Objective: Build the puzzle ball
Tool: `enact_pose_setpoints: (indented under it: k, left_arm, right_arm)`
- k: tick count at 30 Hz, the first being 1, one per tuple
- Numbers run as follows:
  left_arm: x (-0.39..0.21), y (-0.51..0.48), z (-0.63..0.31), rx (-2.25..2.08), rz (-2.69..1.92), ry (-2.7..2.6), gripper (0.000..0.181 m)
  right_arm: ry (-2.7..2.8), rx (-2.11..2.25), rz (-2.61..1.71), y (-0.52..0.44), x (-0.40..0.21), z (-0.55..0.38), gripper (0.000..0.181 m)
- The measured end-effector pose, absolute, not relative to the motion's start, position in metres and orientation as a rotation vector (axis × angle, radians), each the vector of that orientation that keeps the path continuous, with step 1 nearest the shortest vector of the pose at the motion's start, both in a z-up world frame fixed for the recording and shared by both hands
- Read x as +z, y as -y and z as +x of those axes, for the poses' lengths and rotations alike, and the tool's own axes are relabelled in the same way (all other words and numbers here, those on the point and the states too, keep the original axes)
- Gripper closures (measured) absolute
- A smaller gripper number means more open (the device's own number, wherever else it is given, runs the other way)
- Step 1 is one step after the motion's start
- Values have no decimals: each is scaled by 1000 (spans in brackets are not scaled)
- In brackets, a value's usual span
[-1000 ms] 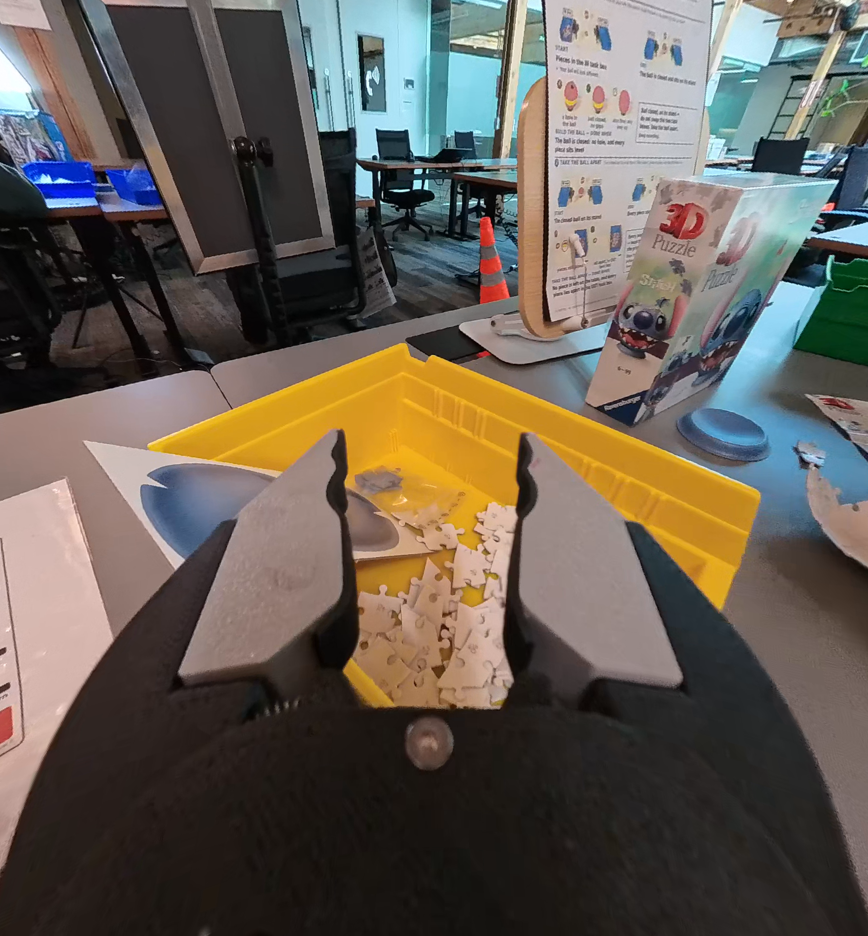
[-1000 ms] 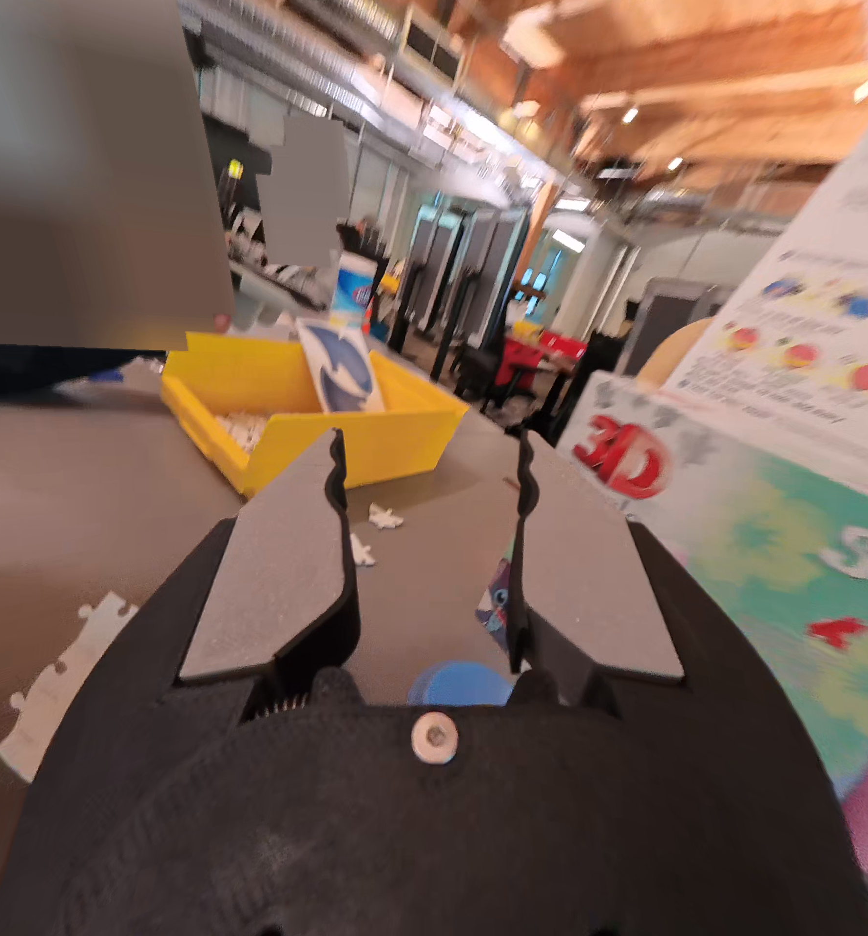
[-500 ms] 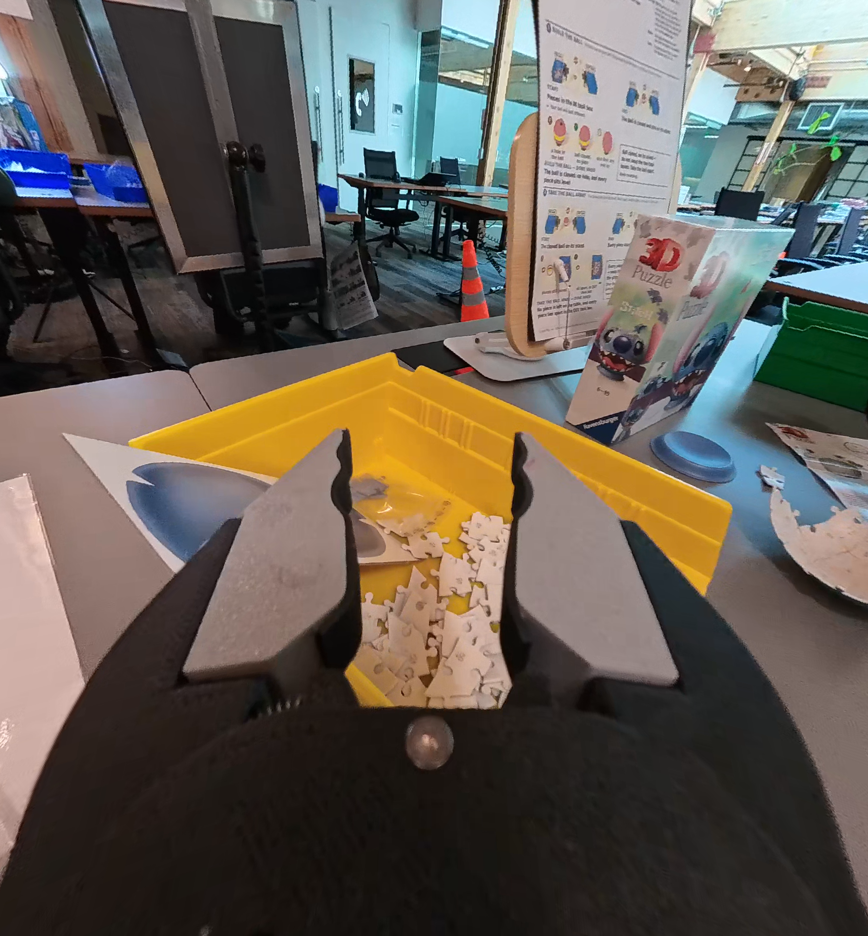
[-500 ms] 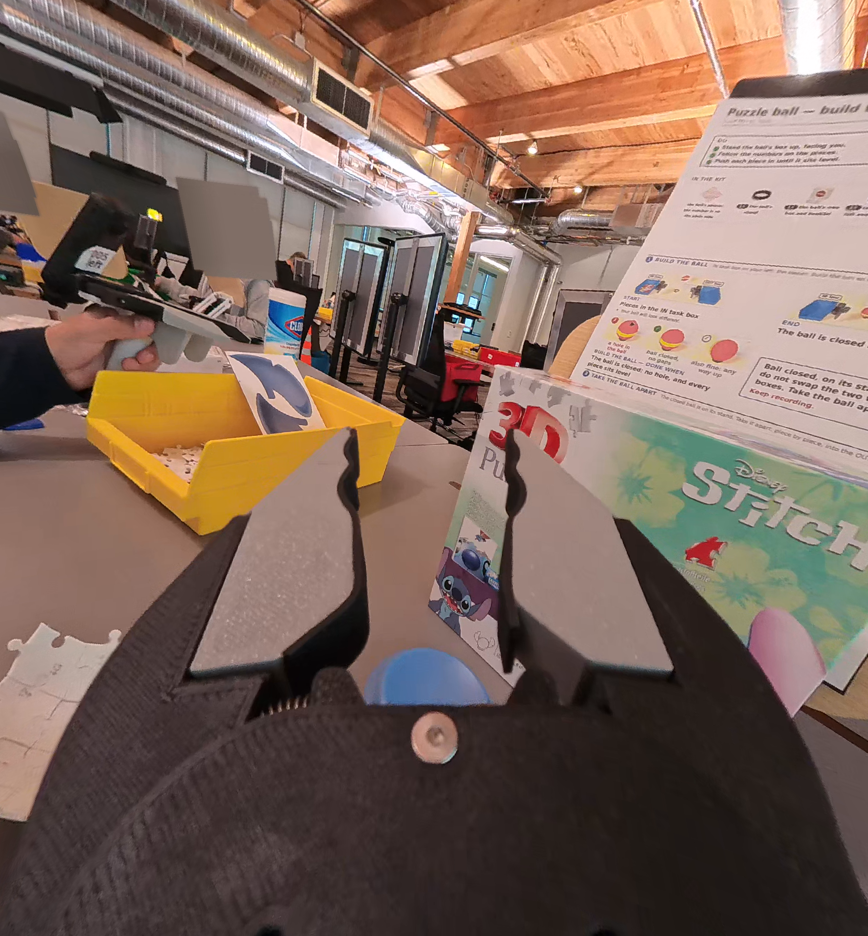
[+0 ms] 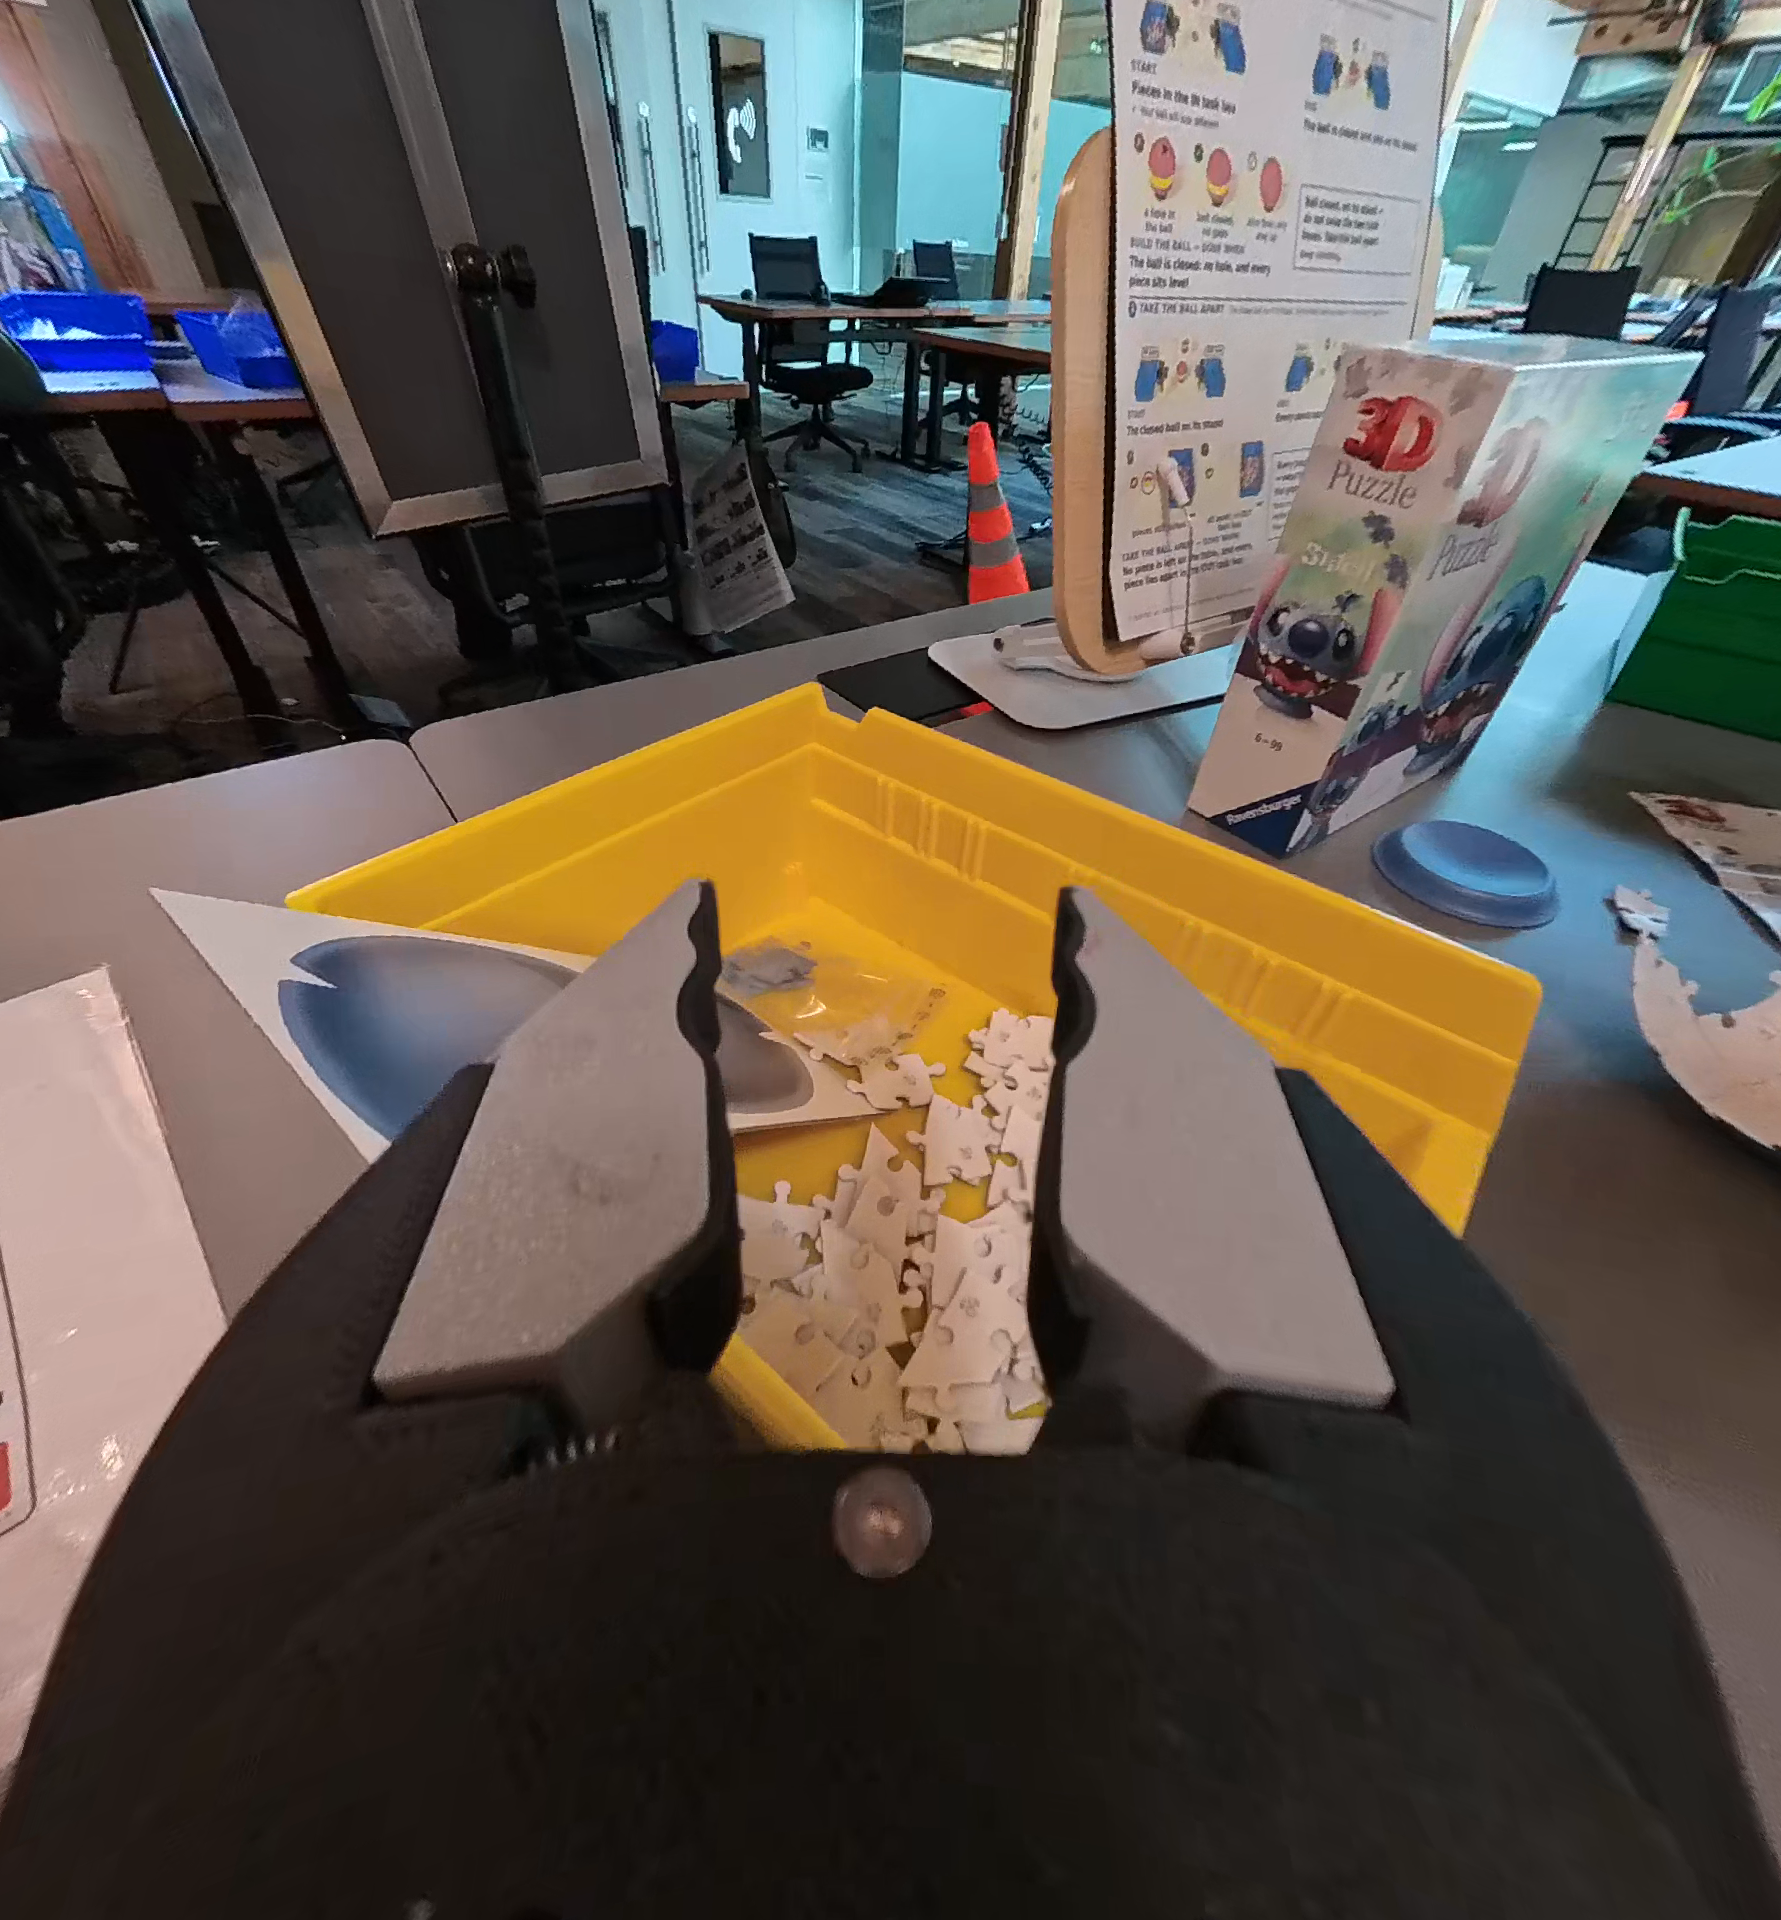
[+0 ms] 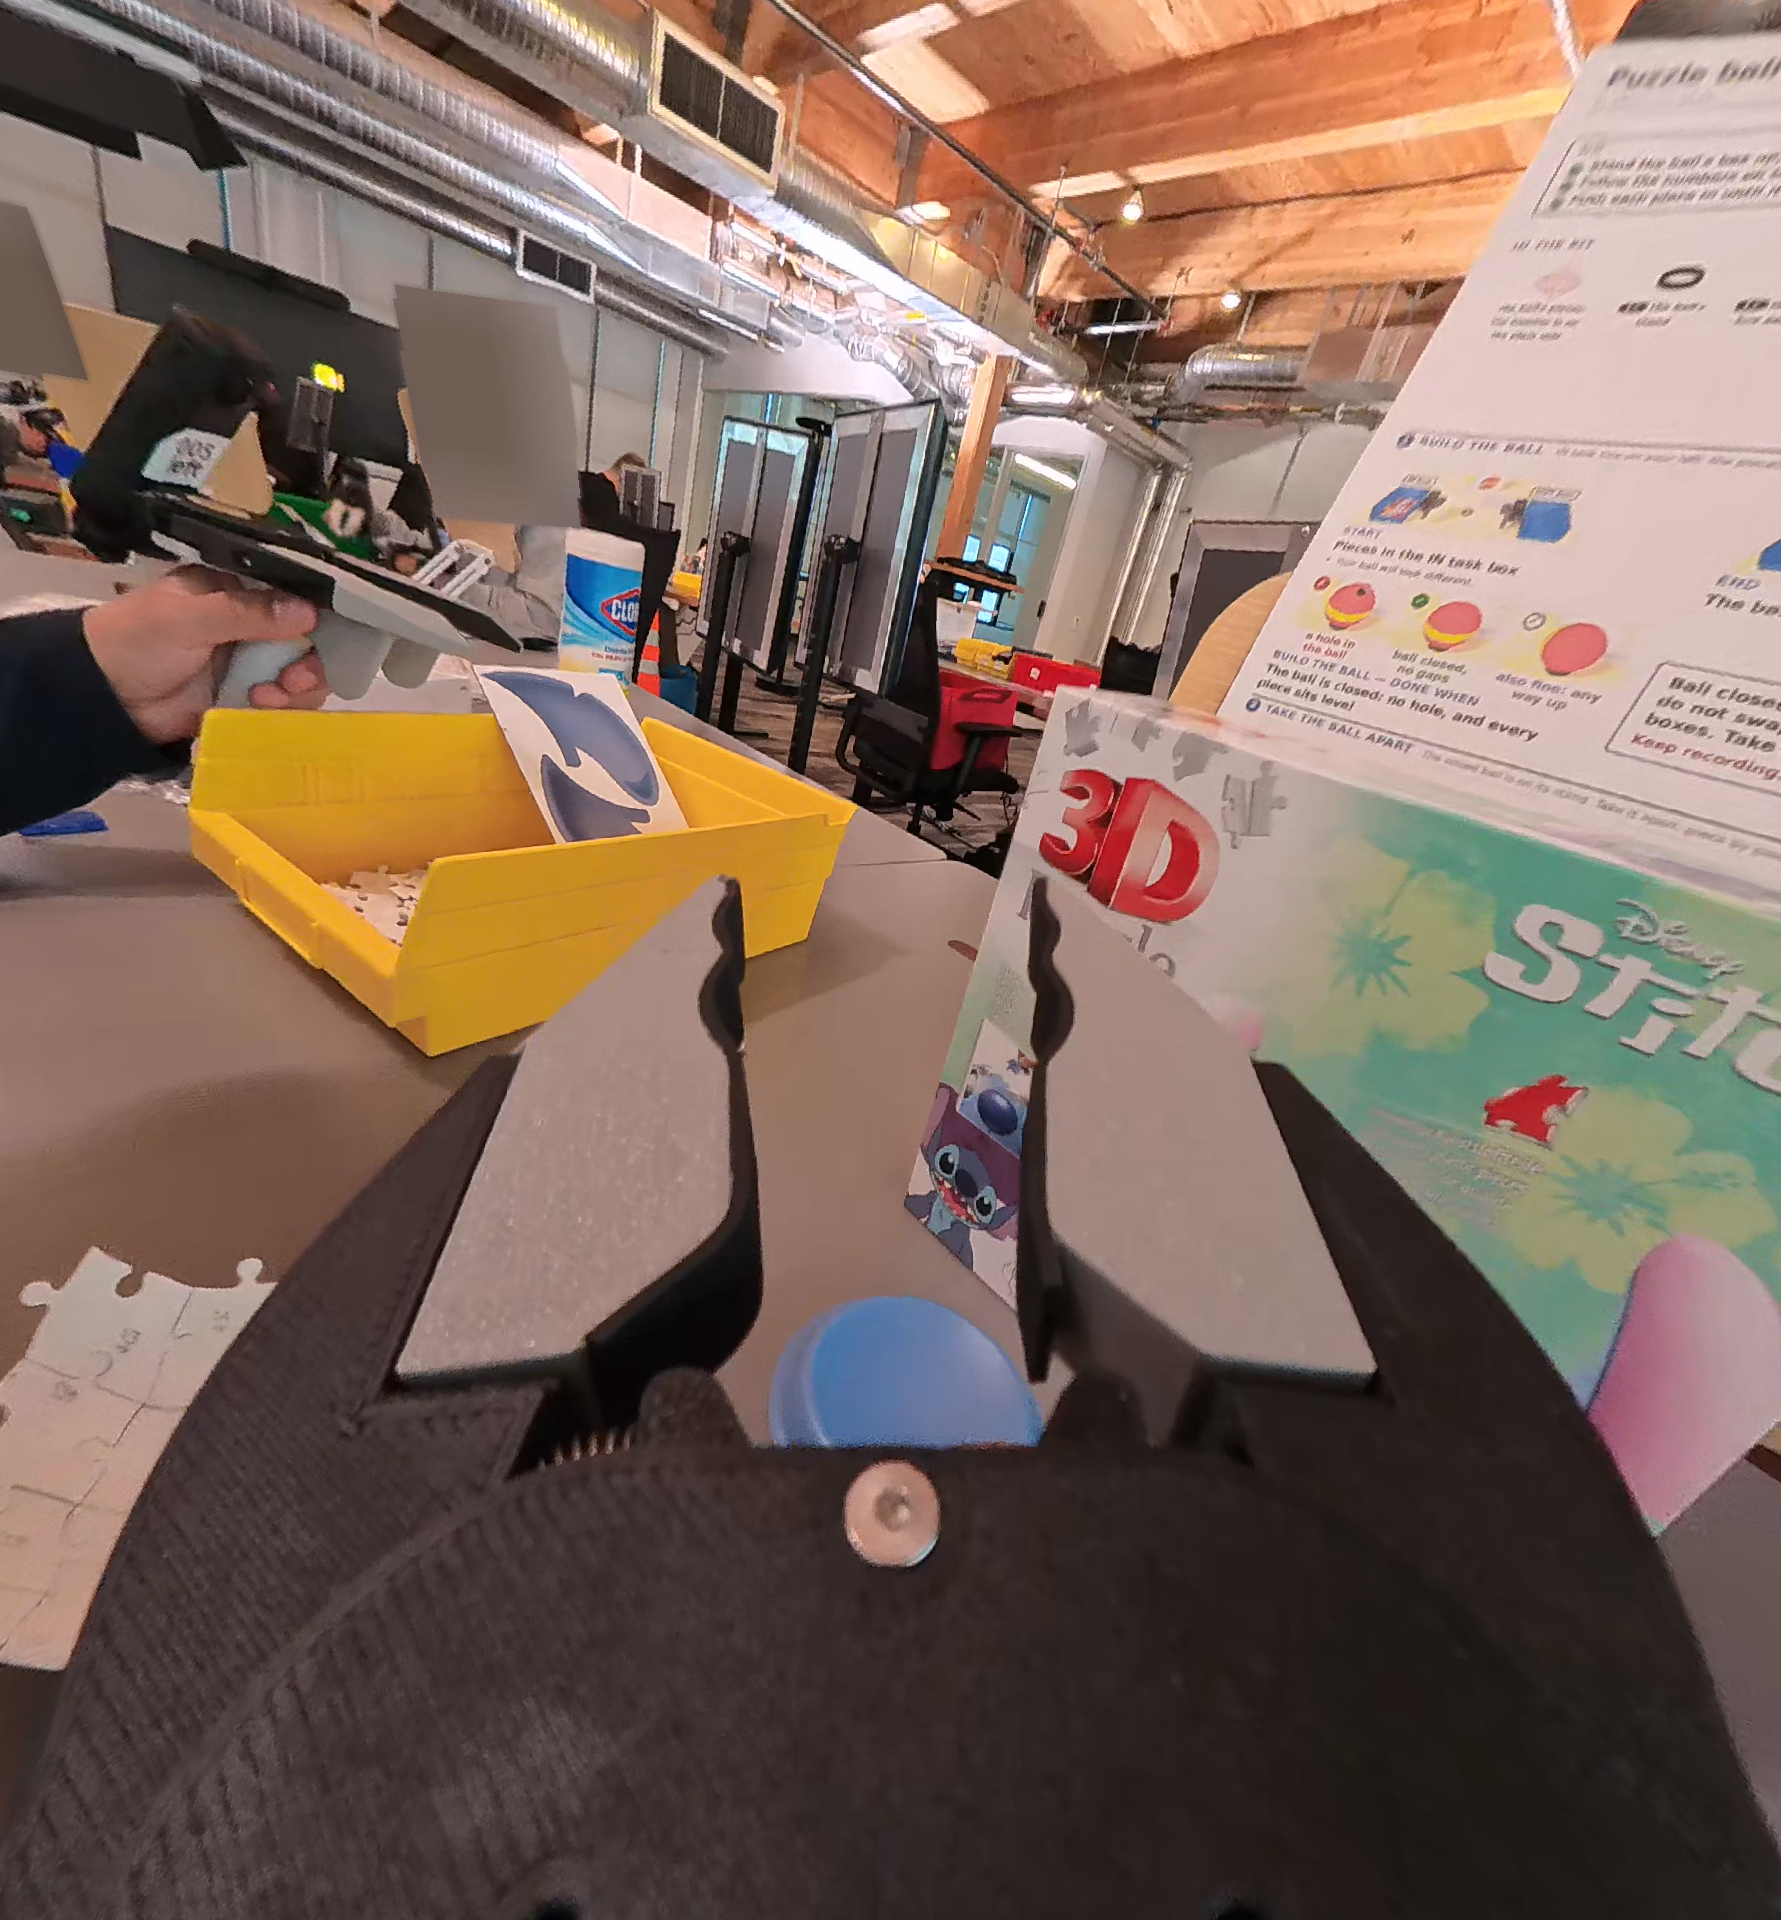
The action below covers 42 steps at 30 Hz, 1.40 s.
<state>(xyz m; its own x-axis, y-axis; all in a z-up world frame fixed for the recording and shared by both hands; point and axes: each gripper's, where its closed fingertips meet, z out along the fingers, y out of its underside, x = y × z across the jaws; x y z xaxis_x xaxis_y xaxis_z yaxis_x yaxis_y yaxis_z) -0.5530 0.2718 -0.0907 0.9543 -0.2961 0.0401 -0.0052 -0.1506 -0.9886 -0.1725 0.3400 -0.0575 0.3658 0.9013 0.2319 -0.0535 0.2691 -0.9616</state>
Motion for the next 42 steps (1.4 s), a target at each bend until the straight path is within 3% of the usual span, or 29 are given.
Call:
enact_pose_setpoints:
  k: [27, 31, 42]
  left_arm:
    - [-128, -283, -572, -233, -1877, -165, 120]
    - [-135, -284, -572, -263, -1918, -147, 111]
    - [-118, -281, -570, -227, -1848, -160, 119]
  right_arm:
    - [1216, 714, -1275, -338, -114, -223, 140]
    - [1244, 717, -1306, -339, -123, -225, 139]
    - [1170, 640, -1358, -357, -124, -217, 141]
